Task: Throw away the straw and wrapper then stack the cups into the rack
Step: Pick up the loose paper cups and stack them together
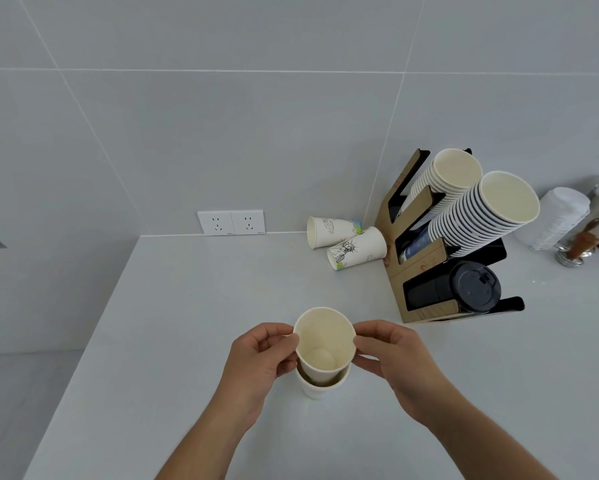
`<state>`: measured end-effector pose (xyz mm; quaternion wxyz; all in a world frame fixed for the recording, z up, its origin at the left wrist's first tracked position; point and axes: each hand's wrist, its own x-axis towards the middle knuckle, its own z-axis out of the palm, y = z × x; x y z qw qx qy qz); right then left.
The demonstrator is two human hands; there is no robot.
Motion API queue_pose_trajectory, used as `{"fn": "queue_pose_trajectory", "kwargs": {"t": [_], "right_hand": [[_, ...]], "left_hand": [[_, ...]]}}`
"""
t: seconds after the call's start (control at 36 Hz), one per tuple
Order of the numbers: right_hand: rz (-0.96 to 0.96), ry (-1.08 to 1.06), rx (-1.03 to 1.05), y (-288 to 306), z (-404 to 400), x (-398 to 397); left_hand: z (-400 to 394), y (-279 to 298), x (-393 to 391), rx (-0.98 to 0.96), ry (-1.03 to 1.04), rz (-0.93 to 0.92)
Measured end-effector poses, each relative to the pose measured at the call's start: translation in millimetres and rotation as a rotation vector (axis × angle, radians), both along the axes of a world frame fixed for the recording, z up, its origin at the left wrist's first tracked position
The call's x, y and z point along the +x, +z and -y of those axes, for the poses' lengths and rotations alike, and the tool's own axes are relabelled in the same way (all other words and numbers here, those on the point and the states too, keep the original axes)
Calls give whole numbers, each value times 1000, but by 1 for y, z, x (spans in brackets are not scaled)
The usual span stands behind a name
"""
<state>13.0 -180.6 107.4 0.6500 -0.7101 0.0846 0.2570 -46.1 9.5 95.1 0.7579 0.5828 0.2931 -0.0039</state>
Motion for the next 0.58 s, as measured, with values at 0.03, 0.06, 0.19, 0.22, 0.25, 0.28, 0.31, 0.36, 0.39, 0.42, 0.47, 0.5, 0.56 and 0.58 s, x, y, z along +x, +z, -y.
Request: {"fn": "queue_pose_trajectory", "kwargs": {"t": [0.03, 0.06, 0.19, 0.22, 0.25, 0.28, 0.31, 0.36, 0.39, 0.42, 0.47, 0.5, 0.56, 0.58], "right_hand": [[9, -1, -13, -2, 0, 0], [16, -1, -25, -4, 0, 0], [60, 21, -150, -13, 0, 2], [65, 34, -177, -15, 0, 3], [69, 48, -203, -16, 0, 4], [69, 62, -228, -18, 0, 5], [70, 71, -249, -20, 0, 6], [70, 74, -276, -23, 0, 7], [72, 72, -286, -25, 0, 8], [73, 71, -294, -26, 0, 9], [66, 70, -298, -29, 0, 10], [63, 75, -299, -31, 0, 11], [70, 98, -300, -35, 1, 12], [74, 111, -289, -38, 2, 12]], "left_hand": [[0, -2, 0, 2, 1, -10], [0, -4, 0, 3, 2, -19], [-2, -14, 0, 37, -1, -57], [-3, -16, -1, 52, -5, -62], [-4, -19, -1, 68, -13, -68], [-5, -22, 0, 82, -21, -76], [-6, -24, 0, 95, -30, -83], [-7, -29, 0, 120, -43, -97], [-8, -31, 1, 131, -50, -102], [-8, -33, 1, 138, -61, -104], [-9, -37, 3, 141, -86, -105], [-10, -38, 3, 145, -100, -105], [-10, -40, 4, 155, -132, -101], [-11, -40, 4, 152, -143, -99]]}}
